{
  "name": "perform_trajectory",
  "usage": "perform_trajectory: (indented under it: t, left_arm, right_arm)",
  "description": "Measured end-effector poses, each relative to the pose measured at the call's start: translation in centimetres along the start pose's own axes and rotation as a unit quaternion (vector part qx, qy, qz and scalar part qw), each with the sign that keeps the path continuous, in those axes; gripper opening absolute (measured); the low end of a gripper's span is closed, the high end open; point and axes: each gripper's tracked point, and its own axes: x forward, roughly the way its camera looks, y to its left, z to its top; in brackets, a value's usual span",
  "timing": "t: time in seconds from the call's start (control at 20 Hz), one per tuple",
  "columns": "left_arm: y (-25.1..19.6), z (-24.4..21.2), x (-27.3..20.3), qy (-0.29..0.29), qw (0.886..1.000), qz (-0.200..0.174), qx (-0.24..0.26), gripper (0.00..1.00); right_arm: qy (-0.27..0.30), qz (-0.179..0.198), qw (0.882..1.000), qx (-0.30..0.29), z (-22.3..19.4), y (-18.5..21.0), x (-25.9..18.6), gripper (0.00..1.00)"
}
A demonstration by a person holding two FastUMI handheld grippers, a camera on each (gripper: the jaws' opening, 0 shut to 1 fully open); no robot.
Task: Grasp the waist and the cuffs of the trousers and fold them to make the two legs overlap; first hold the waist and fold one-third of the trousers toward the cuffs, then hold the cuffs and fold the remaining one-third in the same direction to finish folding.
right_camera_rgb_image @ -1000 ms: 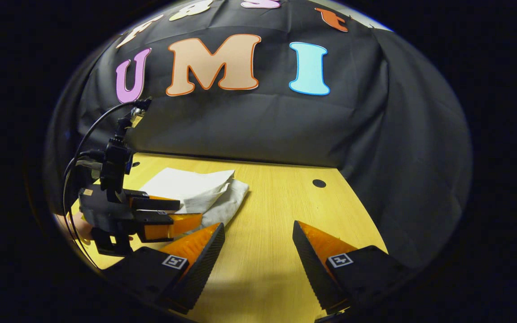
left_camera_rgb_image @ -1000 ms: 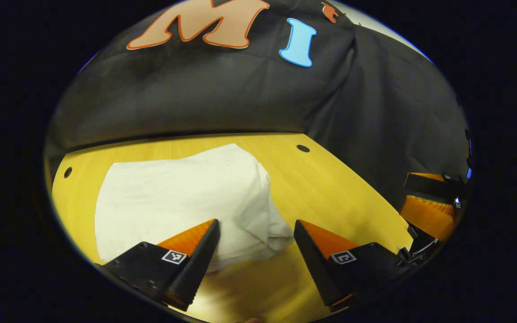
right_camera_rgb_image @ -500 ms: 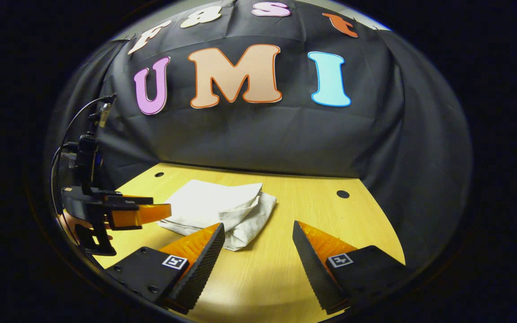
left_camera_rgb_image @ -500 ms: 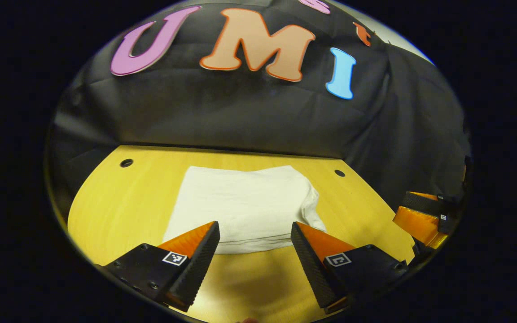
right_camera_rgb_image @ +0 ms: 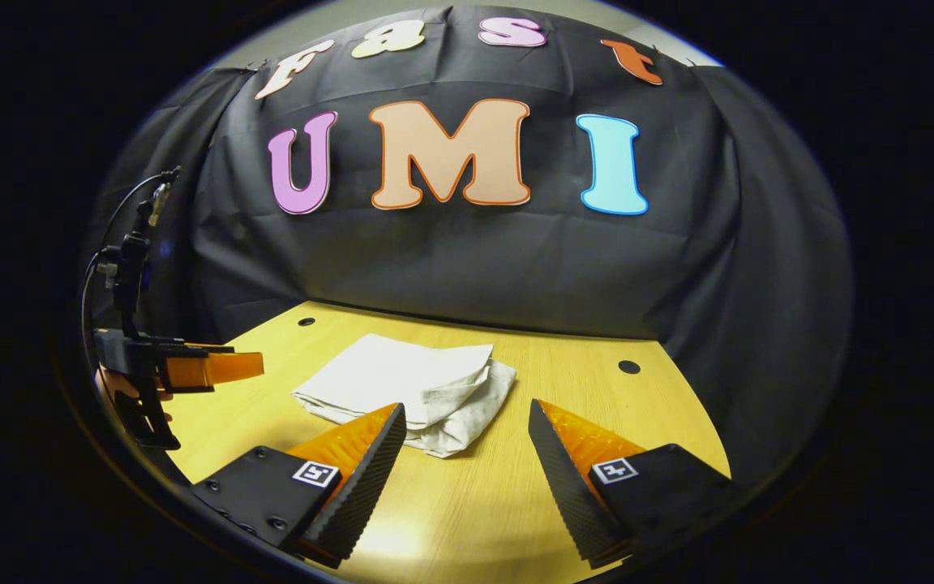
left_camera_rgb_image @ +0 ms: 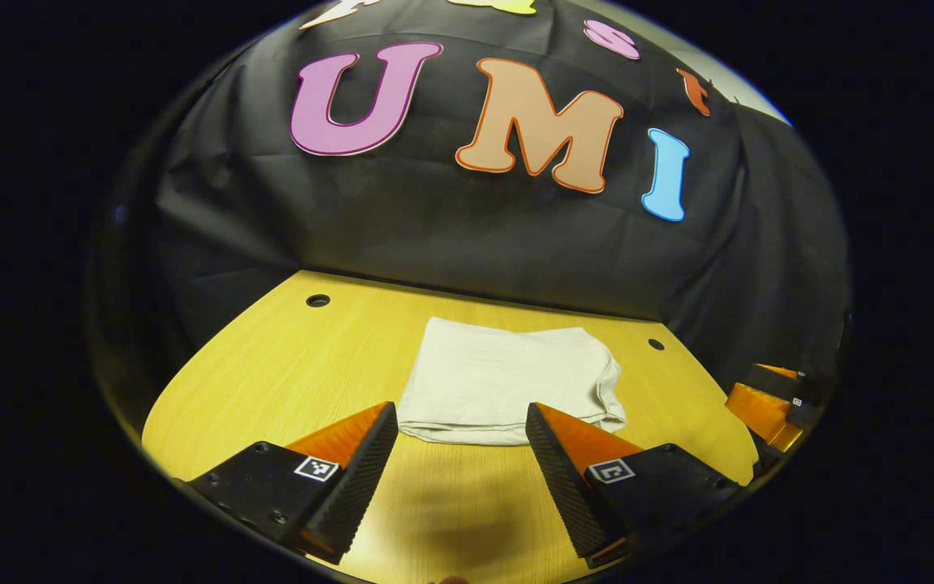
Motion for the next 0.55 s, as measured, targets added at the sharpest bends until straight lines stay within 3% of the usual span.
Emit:
perform_trajectory:
  t: [0.55]
  left_arm:
    - [1.2, -0.1, -2.1, -0.008, 1.0, 0.009, 0.011, 0.95]
  right_arm:
    - [-0.012, -0.009, 1.0, 0.009, 0.2, 0.0, -1.9, 0.97]
